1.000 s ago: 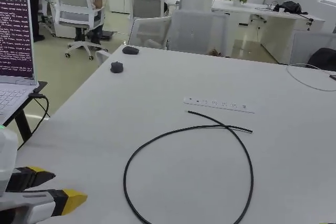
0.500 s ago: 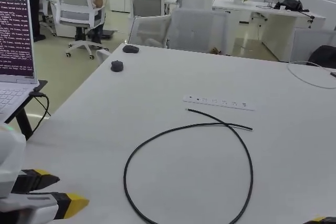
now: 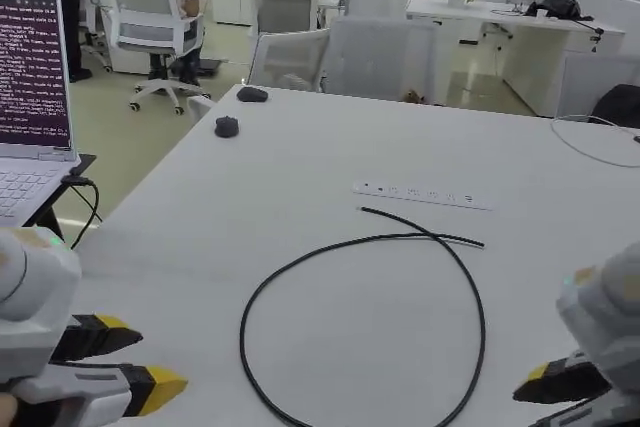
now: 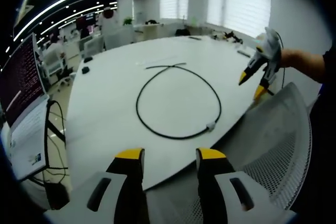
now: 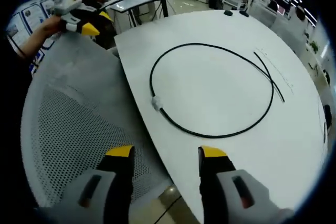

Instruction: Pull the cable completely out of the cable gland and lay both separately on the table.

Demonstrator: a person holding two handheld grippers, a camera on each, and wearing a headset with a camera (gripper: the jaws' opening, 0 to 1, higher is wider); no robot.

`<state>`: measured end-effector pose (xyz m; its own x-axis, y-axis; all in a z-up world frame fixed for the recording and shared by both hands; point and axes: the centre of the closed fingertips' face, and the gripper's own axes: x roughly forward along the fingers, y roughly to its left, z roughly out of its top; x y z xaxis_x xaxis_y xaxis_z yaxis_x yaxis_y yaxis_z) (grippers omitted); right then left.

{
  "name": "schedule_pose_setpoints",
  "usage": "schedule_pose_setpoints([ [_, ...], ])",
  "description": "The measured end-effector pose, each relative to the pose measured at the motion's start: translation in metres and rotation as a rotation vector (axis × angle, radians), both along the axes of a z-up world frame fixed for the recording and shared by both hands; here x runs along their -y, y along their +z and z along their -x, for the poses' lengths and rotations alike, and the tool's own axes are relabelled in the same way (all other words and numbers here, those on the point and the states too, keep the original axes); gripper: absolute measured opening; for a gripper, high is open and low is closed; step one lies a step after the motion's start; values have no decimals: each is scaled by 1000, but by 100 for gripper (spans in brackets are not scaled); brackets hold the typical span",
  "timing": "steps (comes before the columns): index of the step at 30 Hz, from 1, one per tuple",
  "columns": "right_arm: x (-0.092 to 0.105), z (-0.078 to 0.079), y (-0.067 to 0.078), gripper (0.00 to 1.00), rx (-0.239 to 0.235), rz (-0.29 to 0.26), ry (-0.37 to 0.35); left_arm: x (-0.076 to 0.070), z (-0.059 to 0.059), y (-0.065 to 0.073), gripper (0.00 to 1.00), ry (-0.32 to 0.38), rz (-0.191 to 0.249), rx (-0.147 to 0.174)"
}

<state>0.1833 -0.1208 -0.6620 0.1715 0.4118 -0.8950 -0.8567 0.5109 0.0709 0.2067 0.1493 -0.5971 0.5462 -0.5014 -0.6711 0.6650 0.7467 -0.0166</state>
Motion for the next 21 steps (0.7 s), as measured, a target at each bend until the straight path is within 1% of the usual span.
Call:
schedule_pose_setpoints([
  [1, -7, -4, -7, 51, 17, 10, 52, 2, 1, -1, 39, -9, -2, -5],
  [2, -9, -2, -12, 51, 5, 35, 83, 5, 4, -2, 39, -21, -5, -12],
  [3, -15, -3, -19, 50, 10, 68, 147, 5, 4, -2, 39, -26, -7, -12],
  [4, -19, -7, -24, 50, 32, 82, 195, 6, 5, -1, 39, -29, -8, -11],
  [5, -24, -8, -31, 49, 38, 107, 244, 8, 7, -1, 39, -32, -9, -10],
  [7, -33, -11, -40, 48, 49, 116, 302, 10, 10, -1, 38, -47, -22, -5],
  [9, -44, -15, -50, 47, 58, 109, 323, 11, 12, -1, 38, -54, -36, -2],
  [10, -50, -20, -55, 47, 68, 100, 322, 11, 14, -2, 38, -59, -40, -2],
  [12, -59, -24, -64, 48, 66, 77, 312, 13, 17, -1, 37, -59, -36, -3],
  [14, -68, -26, -77, 47, 53, 74, 323, 16, 20, 1, 36, -71, -28, 6],
  [15, -72, -27, -81, 46, 53, 71, 341, 17, 21, 2, 36, -68, -27, 9],
  [18, -80, -30, -90, 44, 41, 59, 347, 21, 25, 2, 36, -78, -30, 11],
  [20, -85, -32, -94, 43, 15, 40, 321, 22, 28, 1, 35, -86, -41, 11],
  [21, -86, -34, -96, 43, 10, 35, 303, 21, 29, 0, 35, -89, -46, 11],
])
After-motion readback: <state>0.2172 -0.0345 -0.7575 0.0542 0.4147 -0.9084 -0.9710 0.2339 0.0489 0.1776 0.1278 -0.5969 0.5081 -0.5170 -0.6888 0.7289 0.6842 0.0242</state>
